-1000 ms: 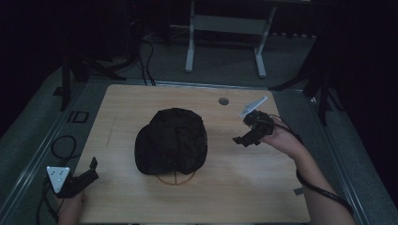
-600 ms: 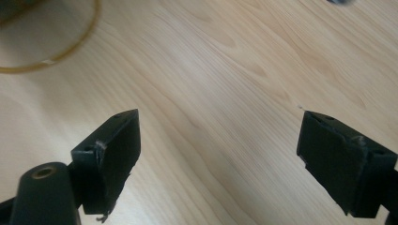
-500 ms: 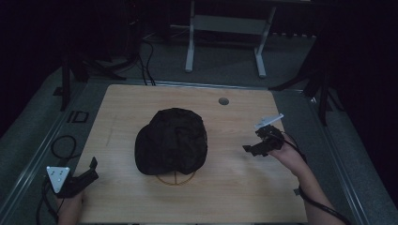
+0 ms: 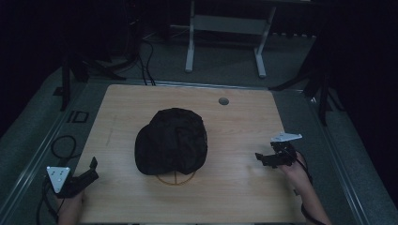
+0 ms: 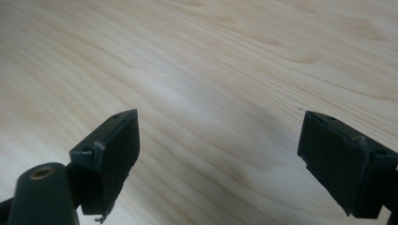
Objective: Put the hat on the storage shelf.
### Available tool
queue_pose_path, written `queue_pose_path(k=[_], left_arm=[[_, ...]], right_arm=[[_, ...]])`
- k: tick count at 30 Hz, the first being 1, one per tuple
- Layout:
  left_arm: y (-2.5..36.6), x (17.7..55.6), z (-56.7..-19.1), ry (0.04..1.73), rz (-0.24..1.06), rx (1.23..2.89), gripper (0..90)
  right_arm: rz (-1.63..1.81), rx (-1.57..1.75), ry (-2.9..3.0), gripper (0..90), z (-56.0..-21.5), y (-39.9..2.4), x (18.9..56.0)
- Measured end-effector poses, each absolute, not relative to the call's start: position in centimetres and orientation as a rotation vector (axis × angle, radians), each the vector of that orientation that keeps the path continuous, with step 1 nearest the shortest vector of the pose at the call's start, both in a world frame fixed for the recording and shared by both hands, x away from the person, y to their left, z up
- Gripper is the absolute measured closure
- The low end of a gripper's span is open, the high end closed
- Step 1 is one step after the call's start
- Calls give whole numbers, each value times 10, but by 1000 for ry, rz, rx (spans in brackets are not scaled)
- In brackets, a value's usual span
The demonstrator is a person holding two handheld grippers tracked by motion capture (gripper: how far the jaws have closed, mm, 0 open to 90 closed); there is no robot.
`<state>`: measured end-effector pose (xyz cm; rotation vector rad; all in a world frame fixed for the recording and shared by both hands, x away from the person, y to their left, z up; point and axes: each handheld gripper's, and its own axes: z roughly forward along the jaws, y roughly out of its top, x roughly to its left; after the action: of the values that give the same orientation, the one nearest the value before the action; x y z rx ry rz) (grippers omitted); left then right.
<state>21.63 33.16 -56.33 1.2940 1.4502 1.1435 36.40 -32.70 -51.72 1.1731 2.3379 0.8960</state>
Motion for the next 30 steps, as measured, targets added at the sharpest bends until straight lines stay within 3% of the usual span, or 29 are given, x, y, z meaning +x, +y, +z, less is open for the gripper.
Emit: queue_pose_path(k=[30], left_arm=[[331,217,-563,1452,1146,1299,18]], right_arm=[[952,1426,1671,126,-549,-385,299]])
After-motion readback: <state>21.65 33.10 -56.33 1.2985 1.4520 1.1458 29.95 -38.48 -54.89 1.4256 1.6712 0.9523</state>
